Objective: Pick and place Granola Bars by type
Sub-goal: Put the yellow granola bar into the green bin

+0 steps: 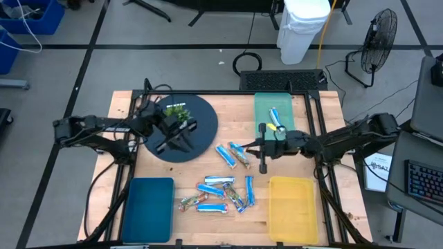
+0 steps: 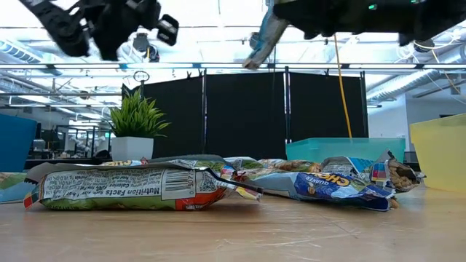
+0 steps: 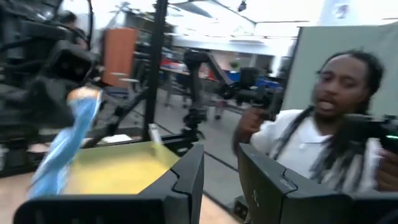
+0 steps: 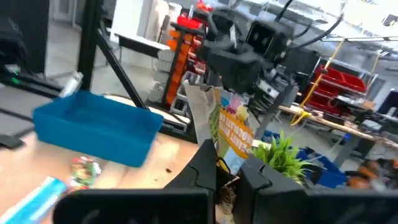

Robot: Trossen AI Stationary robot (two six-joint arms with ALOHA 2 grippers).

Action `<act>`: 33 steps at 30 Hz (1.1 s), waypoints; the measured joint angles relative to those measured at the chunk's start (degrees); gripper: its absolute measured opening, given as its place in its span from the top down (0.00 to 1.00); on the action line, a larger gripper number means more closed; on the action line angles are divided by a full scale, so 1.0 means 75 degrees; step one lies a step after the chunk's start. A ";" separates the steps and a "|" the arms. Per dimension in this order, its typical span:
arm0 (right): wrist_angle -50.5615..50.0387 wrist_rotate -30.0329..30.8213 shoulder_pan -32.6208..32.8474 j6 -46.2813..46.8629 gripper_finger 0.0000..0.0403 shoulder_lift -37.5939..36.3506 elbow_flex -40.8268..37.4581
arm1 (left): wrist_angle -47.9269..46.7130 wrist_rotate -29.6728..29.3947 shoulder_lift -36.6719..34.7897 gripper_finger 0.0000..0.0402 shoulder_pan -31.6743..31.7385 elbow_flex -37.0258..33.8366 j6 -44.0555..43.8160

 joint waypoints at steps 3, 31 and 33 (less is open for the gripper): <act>-0.0037 0.0129 0.0091 0.0287 0.98 -0.0646 -0.0408 | -0.0002 -0.0709 -0.0638 0.74 0.0185 -0.0889 0.0436; -0.2546 0.2627 0.0086 0.1420 0.99 -0.3464 -0.1018 | -0.4305 -0.6260 -0.5020 0.75 -0.0335 -0.3304 0.1790; -0.2559 0.2626 0.0051 0.1421 0.99 -0.3461 -0.1018 | -0.4958 -0.6744 -0.5368 0.75 -0.0592 -0.3304 0.1789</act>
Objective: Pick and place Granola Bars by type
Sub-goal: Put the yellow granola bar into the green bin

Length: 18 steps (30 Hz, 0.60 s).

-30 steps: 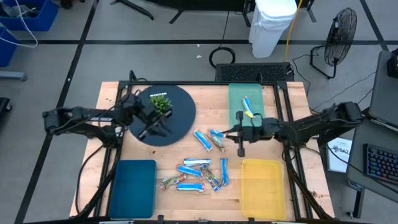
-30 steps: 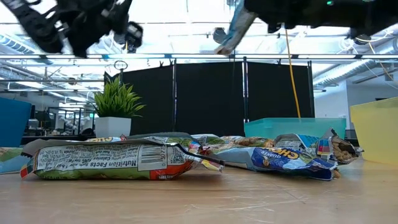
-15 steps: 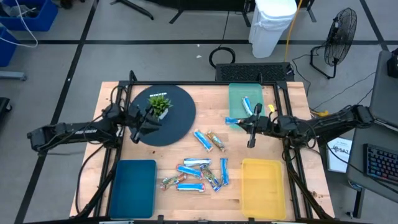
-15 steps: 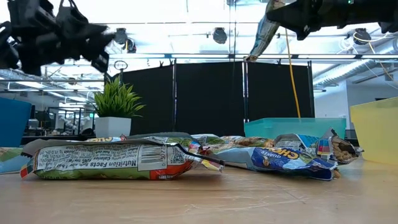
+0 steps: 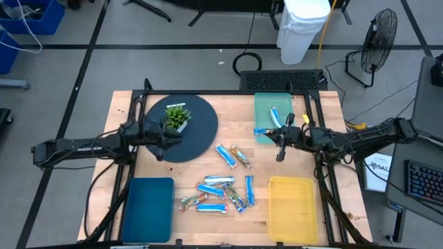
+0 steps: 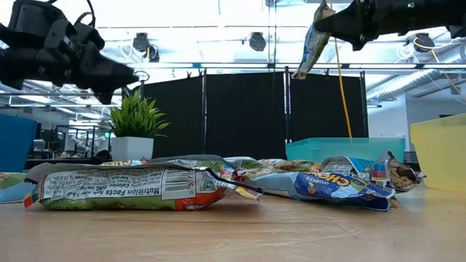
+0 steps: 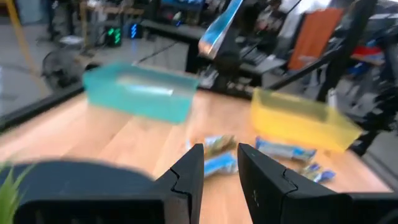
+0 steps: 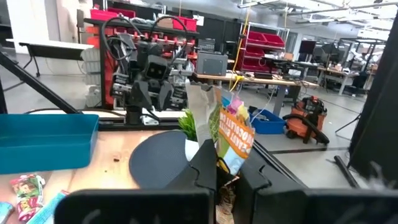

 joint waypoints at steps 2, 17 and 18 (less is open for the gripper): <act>-0.0014 0.0002 -0.0046 0.0000 0.99 0.0000 0.0000 | -0.0683 -0.0553 -0.0368 0.75 -0.0272 0.0000 -0.0023; -0.2221 0.3373 -0.1070 0.0558 0.99 -0.0143 0.0663 | -0.4166 -0.3748 -0.1573 0.75 -0.2763 0.1260 -0.0125; -0.2228 0.3383 -0.1197 0.0539 0.99 -0.0143 0.0714 | -0.4332 -0.3900 -0.1568 0.75 -0.2878 0.1346 -0.0195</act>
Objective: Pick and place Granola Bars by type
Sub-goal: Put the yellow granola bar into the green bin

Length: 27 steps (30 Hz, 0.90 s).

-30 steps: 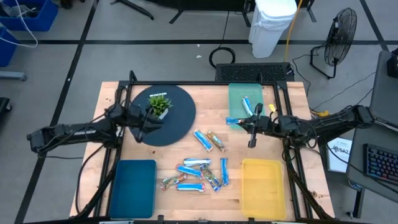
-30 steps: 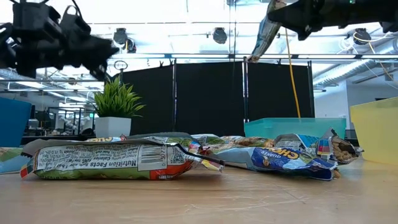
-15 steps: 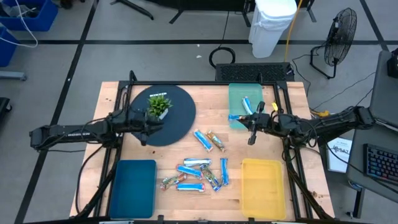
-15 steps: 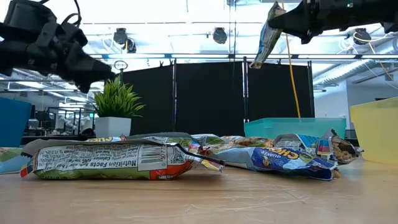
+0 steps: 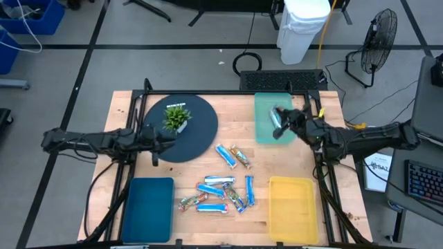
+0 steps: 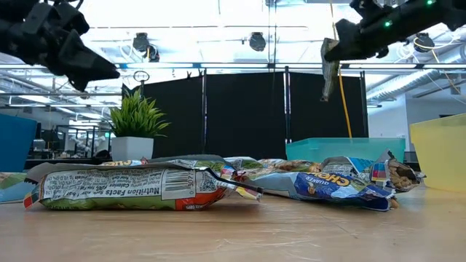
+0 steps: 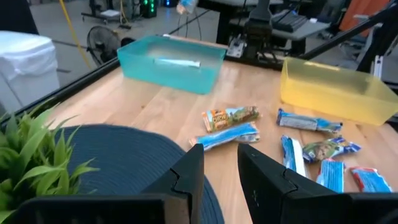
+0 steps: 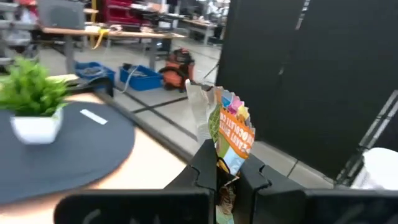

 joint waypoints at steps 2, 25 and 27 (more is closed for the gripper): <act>0.0002 -0.0033 -0.0239 0.0023 0.99 0.0000 0.0080 | -0.0197 -0.0271 0.0005 0.75 -0.0195 0.0117 -0.0114; -0.4072 -0.6626 -0.4235 0.1253 0.99 0.1100 0.1780 | -0.0117 -0.0100 0.0005 0.75 -0.0459 0.0155 -0.0295; -0.4066 -0.6627 -0.4238 0.1256 0.98 0.1248 0.1656 | -0.0119 -0.0102 0.0005 0.75 -0.0459 0.0155 -0.0295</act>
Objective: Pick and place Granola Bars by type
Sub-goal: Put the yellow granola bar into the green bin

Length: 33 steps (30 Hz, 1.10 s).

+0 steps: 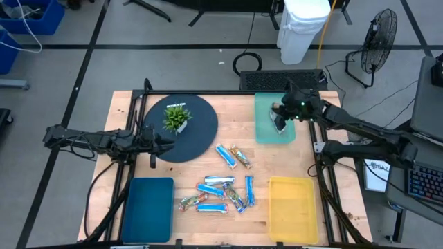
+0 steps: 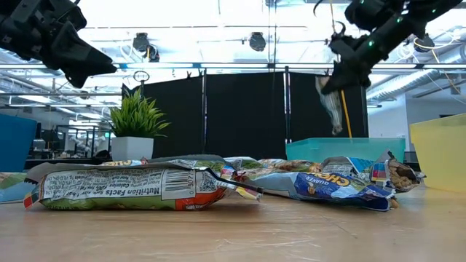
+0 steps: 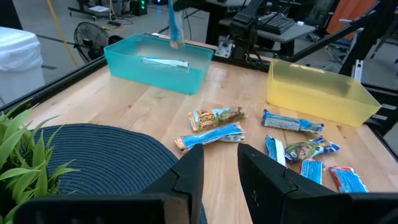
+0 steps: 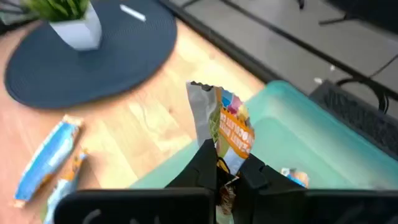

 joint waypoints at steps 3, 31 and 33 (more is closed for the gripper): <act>0.0045 -0.0015 0.0003 0.0042 0.98 0.0201 -0.0174 | 0.0000 0.0003 0.0000 0.75 0.0000 -0.0002 -0.0003; 0.0773 -0.0020 0.0006 0.0344 0.72 0.0332 -0.0648 | 0.0005 -0.0002 0.0000 0.75 0.0000 -0.0005 0.0023; 0.0773 -0.0020 0.0006 0.0344 0.68 0.0332 -0.0647 | 0.0005 -0.0003 0.0000 0.75 0.0000 -0.0005 0.0020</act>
